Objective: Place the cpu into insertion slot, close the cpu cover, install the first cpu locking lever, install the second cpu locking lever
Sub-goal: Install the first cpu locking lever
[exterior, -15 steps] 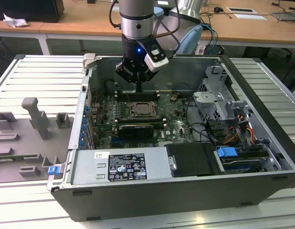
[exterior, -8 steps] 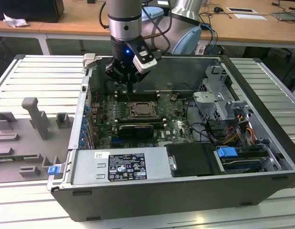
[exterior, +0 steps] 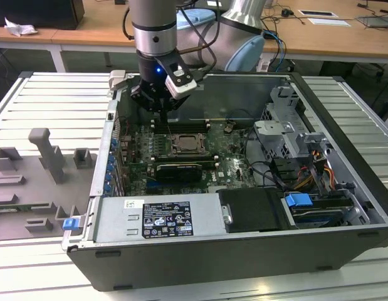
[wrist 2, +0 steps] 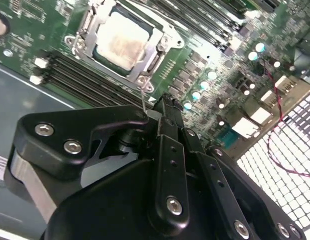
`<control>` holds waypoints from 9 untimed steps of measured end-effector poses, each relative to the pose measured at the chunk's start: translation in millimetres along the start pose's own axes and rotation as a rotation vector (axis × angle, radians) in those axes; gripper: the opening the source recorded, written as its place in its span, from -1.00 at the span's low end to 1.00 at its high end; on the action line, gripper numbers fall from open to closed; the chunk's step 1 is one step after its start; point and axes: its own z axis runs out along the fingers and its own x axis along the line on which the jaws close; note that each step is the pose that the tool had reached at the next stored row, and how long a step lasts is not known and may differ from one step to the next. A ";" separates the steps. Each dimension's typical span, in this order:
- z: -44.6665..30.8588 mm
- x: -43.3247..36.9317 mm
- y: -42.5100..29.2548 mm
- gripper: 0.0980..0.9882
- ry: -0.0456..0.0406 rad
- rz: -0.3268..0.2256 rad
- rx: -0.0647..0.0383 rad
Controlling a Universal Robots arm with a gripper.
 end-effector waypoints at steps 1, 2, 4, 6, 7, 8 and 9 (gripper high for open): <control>0.0 1.6 0.0 -0.98 0.0002 0.000 0.000; 0.0 2.9 0.1 -0.98 0.0002 0.000 0.000; 0.0 6.7 0.2 -0.98 0.0002 0.000 0.000; 0.2 9.1 0.4 -0.98 0.0000 0.000 0.000; 0.2 9.6 0.6 -0.98 0.0002 0.000 0.000; 0.2 9.9 1.0 -0.98 0.0002 0.000 0.000; 0.3 10.1 1.6 -0.98 0.0003 0.000 0.000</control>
